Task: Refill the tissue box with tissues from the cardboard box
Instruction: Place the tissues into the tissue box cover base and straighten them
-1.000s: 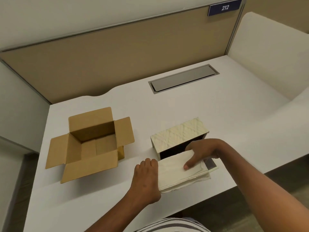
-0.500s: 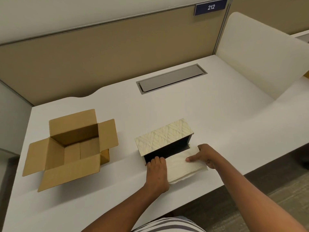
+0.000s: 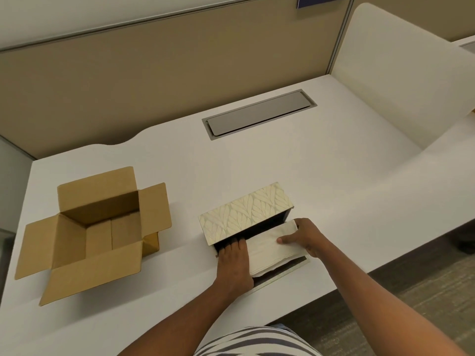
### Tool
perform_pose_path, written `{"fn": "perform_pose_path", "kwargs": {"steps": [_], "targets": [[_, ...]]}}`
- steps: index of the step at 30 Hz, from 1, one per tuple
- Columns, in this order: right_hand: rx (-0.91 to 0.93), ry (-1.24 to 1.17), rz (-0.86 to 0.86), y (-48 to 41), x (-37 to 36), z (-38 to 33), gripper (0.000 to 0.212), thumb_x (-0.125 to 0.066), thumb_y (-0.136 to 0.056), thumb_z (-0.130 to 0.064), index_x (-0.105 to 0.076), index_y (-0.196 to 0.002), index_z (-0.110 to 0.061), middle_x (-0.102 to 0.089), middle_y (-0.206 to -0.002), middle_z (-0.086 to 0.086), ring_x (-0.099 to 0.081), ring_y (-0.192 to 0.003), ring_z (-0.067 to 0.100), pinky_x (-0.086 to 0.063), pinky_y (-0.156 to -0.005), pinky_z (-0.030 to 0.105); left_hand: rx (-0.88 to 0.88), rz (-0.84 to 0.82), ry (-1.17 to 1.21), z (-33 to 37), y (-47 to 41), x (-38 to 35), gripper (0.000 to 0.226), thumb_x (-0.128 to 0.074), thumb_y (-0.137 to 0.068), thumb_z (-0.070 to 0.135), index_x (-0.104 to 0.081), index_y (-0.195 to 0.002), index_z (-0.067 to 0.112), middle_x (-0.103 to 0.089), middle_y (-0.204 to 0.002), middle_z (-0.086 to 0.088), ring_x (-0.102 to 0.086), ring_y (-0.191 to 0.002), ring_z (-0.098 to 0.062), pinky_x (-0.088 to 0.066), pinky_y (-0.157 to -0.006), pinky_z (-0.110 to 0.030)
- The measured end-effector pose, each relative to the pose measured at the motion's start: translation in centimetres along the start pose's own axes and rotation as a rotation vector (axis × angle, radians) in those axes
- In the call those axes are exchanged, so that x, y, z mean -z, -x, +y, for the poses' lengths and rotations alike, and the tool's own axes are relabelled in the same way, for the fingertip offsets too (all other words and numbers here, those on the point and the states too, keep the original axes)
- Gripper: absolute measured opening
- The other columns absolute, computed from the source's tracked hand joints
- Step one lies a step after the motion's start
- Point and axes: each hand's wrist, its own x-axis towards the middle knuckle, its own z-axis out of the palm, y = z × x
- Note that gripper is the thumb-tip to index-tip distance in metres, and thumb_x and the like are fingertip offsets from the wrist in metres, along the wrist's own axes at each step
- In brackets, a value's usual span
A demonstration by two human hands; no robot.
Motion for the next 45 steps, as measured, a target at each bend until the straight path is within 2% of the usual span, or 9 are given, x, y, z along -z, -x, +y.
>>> {"fn": "perform_pose_path", "kwargs": {"steps": [9, 15, 18, 22, 25, 34, 39, 42, 45], "targets": [[0.007, 0.061, -0.1, -1.3, -0.4, 0.2, 0.077, -0.08, -0.076, -0.026, -0.04, -0.139, -0.009, -0.049, -0.139, 0.011, -0.049, -0.125, 0.03, -0.045, -0.103, 0.039, -0.094, 0.006, 0.053, -1.4, 0.1, -0.6, 0.107, -0.064, -0.071, 0.06, -0.009, -0.146, 0.009, -0.029, -0.145, -0.01, -0.031, -0.132, -0.028, -0.025, -0.111, -0.039], [0.068, 0.1, -0.001, -1.4, -1.1, 1.2, 0.081, -0.08, -0.077, -0.028, -0.034, -0.142, -0.01, -0.043, -0.144, 0.011, -0.046, -0.126, 0.028, -0.044, -0.097, 0.036, -0.193, 0.142, -0.028, -1.4, 0.8, -1.3, 0.104, -0.037, -0.076, 0.079, -0.012, -0.147, 0.008, -0.034, -0.146, -0.012, -0.035, -0.133, -0.029, -0.028, -0.111, -0.041], [0.093, 0.084, 0.061, -1.4, -1.6, 1.7, 0.082, -0.08, -0.076, -0.029, -0.035, -0.141, -0.009, -0.044, -0.142, 0.011, -0.046, -0.125, 0.028, -0.043, -0.091, 0.032, -0.189, 0.14, -0.036, -1.4, 1.3, -1.6, 0.088, -0.017, -0.085, 0.073, -0.028, -0.144, 0.008, -0.046, -0.142, -0.01, -0.048, -0.128, -0.027, -0.021, -0.114, -0.037], [0.136, 0.195, 0.086, -1.1, -2.2, 2.1, 0.079, -0.075, -0.08, -0.036, -0.035, -0.142, -0.007, -0.043, -0.142, 0.013, -0.044, -0.127, 0.028, -0.041, -0.104, 0.04, -0.216, 0.064, -0.051, -1.5, 2.0, -1.8, 0.074, -0.012, -0.093, 0.058, -0.029, -0.144, 0.008, -0.041, -0.147, -0.013, -0.037, -0.135, -0.029, 0.001, -0.113, -0.036], [0.161, 0.309, 0.08, -0.7, -2.3, 2.6, 0.081, -0.067, -0.084, -0.047, -0.029, -0.145, -0.009, -0.039, -0.144, 0.014, -0.04, -0.13, 0.03, -0.037, -0.108, 0.047, -0.206, 0.066, -0.072, -1.5, 2.2, -2.2, 0.071, -0.02, -0.092, 0.054, -0.028, -0.145, 0.008, -0.036, -0.15, -0.013, -0.027, -0.138, -0.029, 0.0, -0.114, -0.037], [0.154, 0.36, -0.027, -1.0, -1.3, 2.5, 0.077, -0.059, -0.086, -0.053, -0.029, -0.144, -0.012, -0.034, -0.144, 0.013, -0.033, -0.132, 0.031, -0.036, -0.108, 0.045, -0.149, 0.041, -0.1, -1.5, 1.9, -2.4, 0.075, -0.012, -0.09, 0.06, -0.033, -0.143, 0.011, -0.042, -0.147, -0.008, -0.041, -0.133, -0.024, -0.022, -0.109, -0.037], [0.151, 0.379, -0.068, -1.2, -1.0, 2.8, 0.082, -0.056, -0.087, -0.055, -0.021, -0.148, -0.013, -0.027, -0.149, 0.012, -0.028, -0.135, 0.031, -0.033, -0.11, 0.047, -0.155, 0.066, -0.103, -1.6, 1.8, -2.7, 0.081, -0.007, -0.089, 0.065, -0.03, -0.145, 0.01, -0.038, -0.149, -0.01, -0.022, -0.138, -0.024, -0.001, -0.117, -0.034], [0.162, 0.409, -0.075, -1.3, -0.9, 2.7, 0.083, -0.055, -0.088, -0.056, -0.02, -0.148, -0.012, -0.026, -0.15, 0.013, -0.027, -0.136, 0.031, -0.032, -0.111, 0.047, -0.129, 0.044, -0.096, -1.5, 2.0, -2.5, 0.084, -0.006, -0.088, 0.067, -0.023, -0.147, 0.011, -0.028, -0.154, -0.009, -0.025, -0.142, -0.025, -0.006, -0.115, -0.037], [0.184, 0.438, -0.091, -1.2, -0.7, 2.8, 0.083, -0.053, -0.089, -0.057, -0.018, -0.149, -0.011, -0.024, -0.151, 0.013, -0.025, -0.138, 0.03, -0.03, -0.112, 0.046, -0.17, 0.079, -0.123, -1.6, 2.0, -2.6, 0.086, -0.007, -0.084, 0.07, -0.003, -0.15, 0.015, -0.005, -0.159, -0.007, 0.009, -0.141, -0.019, 0.015, -0.111, -0.033]]}}
